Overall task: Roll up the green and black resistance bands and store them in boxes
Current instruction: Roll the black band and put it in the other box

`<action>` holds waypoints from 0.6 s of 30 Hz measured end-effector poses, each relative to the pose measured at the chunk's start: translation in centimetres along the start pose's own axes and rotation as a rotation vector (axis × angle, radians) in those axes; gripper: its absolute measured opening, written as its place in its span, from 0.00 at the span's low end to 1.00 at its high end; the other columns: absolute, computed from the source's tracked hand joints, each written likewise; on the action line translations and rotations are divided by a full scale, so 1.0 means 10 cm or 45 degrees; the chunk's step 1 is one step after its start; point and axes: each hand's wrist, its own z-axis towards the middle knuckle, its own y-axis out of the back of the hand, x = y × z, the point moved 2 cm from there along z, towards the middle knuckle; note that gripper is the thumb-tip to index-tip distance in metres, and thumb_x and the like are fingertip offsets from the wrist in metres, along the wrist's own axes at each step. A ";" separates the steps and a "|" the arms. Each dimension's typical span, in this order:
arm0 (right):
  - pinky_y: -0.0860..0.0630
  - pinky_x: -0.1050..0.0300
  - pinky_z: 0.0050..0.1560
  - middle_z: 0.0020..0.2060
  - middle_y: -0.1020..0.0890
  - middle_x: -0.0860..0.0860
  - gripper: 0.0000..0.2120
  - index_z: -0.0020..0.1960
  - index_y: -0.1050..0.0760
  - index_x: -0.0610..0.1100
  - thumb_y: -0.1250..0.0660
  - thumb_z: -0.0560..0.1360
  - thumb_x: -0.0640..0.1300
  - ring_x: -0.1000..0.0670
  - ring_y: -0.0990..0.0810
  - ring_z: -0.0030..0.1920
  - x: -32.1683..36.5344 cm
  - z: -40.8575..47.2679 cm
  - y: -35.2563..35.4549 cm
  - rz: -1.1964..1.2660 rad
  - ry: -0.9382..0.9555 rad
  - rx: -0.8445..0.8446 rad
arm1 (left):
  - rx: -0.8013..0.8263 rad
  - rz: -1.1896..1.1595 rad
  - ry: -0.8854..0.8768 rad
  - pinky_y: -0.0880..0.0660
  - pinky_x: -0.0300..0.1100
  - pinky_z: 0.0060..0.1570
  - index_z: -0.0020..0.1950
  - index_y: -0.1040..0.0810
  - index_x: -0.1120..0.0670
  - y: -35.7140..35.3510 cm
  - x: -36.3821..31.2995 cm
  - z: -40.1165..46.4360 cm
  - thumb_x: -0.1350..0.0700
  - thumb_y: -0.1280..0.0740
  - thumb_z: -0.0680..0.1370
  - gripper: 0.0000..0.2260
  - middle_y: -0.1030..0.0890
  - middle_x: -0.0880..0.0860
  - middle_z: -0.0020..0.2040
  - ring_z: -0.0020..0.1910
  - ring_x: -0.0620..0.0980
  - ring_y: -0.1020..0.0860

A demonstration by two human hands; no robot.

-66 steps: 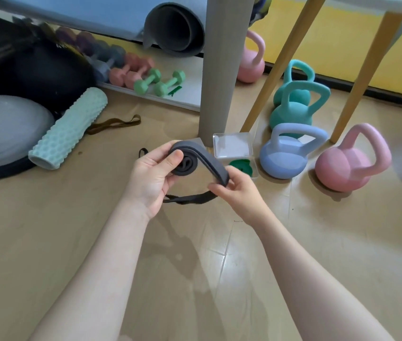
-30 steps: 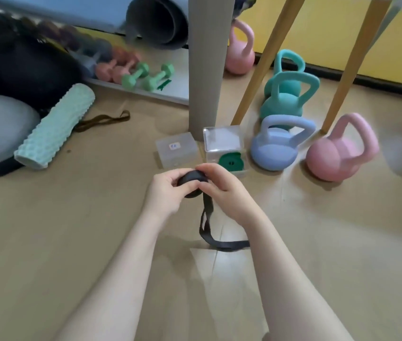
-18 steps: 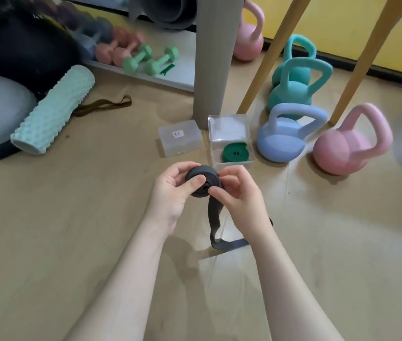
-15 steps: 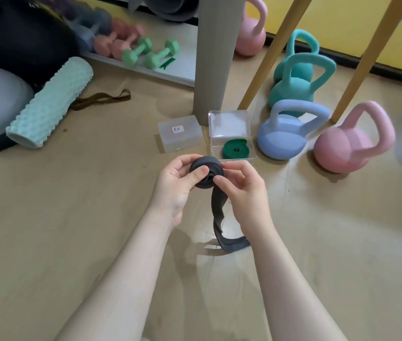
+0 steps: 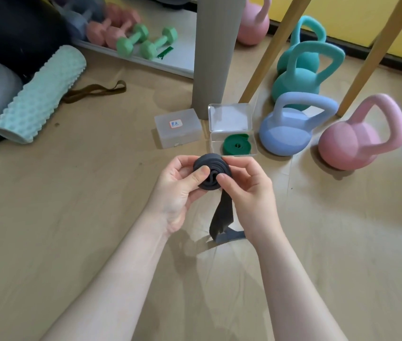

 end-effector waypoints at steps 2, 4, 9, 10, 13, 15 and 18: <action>0.22 0.58 0.52 0.44 0.16 0.50 0.12 0.50 0.23 0.49 0.33 0.73 0.33 0.53 0.18 0.47 0.00 0.04 0.05 -0.083 0.039 0.037 | 0.037 0.107 0.032 0.19 0.44 0.43 0.44 0.29 0.57 0.01 -0.01 0.02 0.66 0.36 0.74 0.05 0.21 0.53 0.42 0.40 0.48 0.20; 0.23 0.60 0.52 0.44 0.17 0.54 0.14 0.49 0.23 0.50 0.34 0.73 0.32 0.56 0.18 0.47 0.01 0.09 0.14 -0.210 0.066 0.125 | 0.087 0.315 0.050 0.21 0.46 0.47 0.43 0.30 0.57 0.06 -0.03 0.06 0.66 0.34 0.74 0.07 0.22 0.56 0.42 0.42 0.51 0.22; 0.26 0.63 0.50 0.43 0.18 0.59 0.14 0.51 0.20 0.52 0.34 0.73 0.35 0.59 0.21 0.46 -0.03 0.09 0.20 -0.720 0.152 0.392 | 0.336 0.806 0.171 0.23 0.35 0.43 0.50 0.23 0.54 0.11 -0.02 0.07 0.64 0.28 0.70 0.11 0.18 0.53 0.42 0.41 0.46 0.20; 0.26 0.61 0.50 0.44 0.18 0.59 0.13 0.52 0.21 0.52 0.34 0.73 0.37 0.58 0.22 0.46 -0.04 0.09 0.19 -0.783 0.157 0.403 | 0.351 0.845 0.175 0.23 0.34 0.42 0.49 0.22 0.55 0.10 -0.01 0.06 0.65 0.29 0.70 0.10 0.18 0.53 0.41 0.40 0.45 0.20; 0.24 0.55 0.50 0.43 0.17 0.57 0.13 0.52 0.23 0.55 0.34 0.73 0.39 0.55 0.20 0.46 -0.02 0.11 0.16 -0.724 0.141 0.376 | 0.293 0.811 0.109 0.22 0.33 0.39 0.45 0.20 0.55 0.08 -0.02 0.07 0.68 0.30 0.70 0.09 0.17 0.49 0.37 0.37 0.43 0.19; 0.23 0.54 0.50 0.44 0.17 0.56 0.15 0.51 0.29 0.58 0.32 0.72 0.39 0.54 0.19 0.46 0.00 0.14 0.14 -0.552 0.063 0.317 | 0.263 0.756 0.062 0.24 0.32 0.37 0.46 0.20 0.57 0.10 -0.06 0.09 0.68 0.30 0.70 0.09 0.16 0.49 0.38 0.37 0.42 0.18; 0.22 0.55 0.48 0.44 0.18 0.54 0.15 0.45 0.32 0.58 0.29 0.70 0.42 0.53 0.19 0.45 -0.02 0.18 0.13 -0.502 -0.032 0.239 | 0.251 0.735 0.035 0.25 0.32 0.37 0.49 0.20 0.59 0.12 -0.11 0.08 0.68 0.31 0.71 0.09 0.16 0.53 0.42 0.38 0.42 0.18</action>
